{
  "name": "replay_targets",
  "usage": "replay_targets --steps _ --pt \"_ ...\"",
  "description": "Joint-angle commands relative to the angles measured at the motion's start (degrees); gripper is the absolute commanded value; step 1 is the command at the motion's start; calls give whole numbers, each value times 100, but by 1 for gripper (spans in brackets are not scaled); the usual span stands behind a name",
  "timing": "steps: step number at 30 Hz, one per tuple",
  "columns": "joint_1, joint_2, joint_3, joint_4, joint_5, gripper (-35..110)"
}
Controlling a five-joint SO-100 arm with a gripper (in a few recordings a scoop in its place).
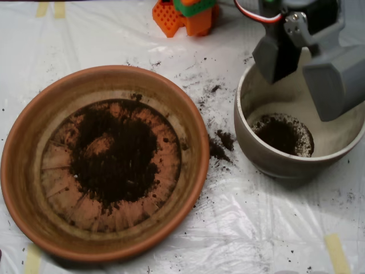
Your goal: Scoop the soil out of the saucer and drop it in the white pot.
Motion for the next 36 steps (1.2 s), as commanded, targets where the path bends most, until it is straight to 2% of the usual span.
replay_targets --steps 1,10,19,27,31,36 --pt "-149 659 290 -272 -79 38" --pt "35 633 141 -299 149 36" --pt "967 562 -958 -62 853 36" --pt "1925 501 -1002 -26 1213 36" --pt "2610 519 -659 -114 1266 36" --pt "3410 809 756 -826 1160 37"
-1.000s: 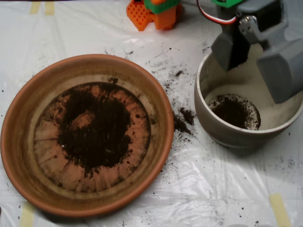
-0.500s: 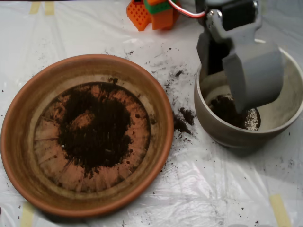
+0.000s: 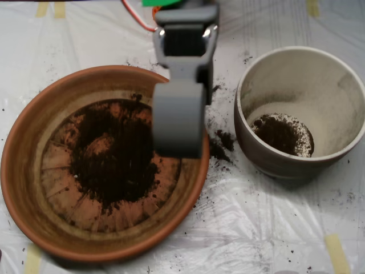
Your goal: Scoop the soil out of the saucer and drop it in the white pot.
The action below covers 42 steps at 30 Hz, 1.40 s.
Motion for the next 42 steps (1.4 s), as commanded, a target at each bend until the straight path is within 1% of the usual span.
replay_targets --steps 1,5,8,11,12,18,26,35,40,42 --pt "589 721 896 -580 -18 37" --pt "1072 756 2101 -1274 -88 38" --pt "1415 624 2593 -1600 -88 38" --pt "1661 290 2830 -1740 -70 40" --pt "1723 158 2865 -1749 -88 45" --pt "1969 -334 3331 -2259 -193 49" --pt "1951 -844 3401 -2206 -264 51" --pt "2153 -1802 2637 -1863 -387 46" --pt "2197 -1890 2514 -1916 -422 36" --pt "2197 -1872 2514 -1995 -439 35"
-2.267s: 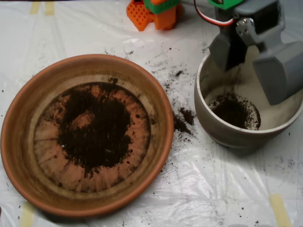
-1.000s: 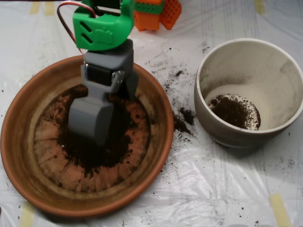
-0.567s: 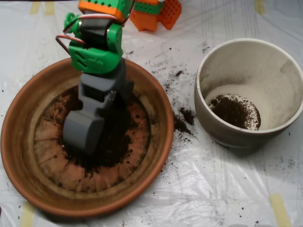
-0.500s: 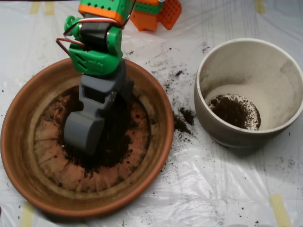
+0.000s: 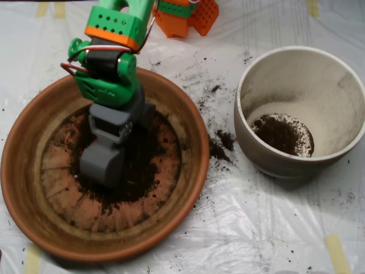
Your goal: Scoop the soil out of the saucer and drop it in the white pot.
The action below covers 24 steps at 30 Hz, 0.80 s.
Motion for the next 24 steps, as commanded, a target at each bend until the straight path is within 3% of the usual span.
replay_targets --steps 1,10,18,24 --pt "132 114 -193 18 26 34" --pt "79 369 -202 -562 -97 11" --pt "-35 352 -360 -1389 -466 2" --pt "70 571 -782 -1371 -826 -1"
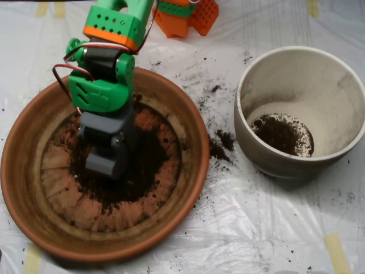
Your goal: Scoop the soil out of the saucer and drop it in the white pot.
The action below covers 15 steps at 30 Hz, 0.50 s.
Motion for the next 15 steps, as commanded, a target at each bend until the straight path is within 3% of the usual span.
replay_targets --steps 1,15 --pt "97 677 -571 35 -220 -1" --pt "-835 3261 -97 1028 -519 -1"
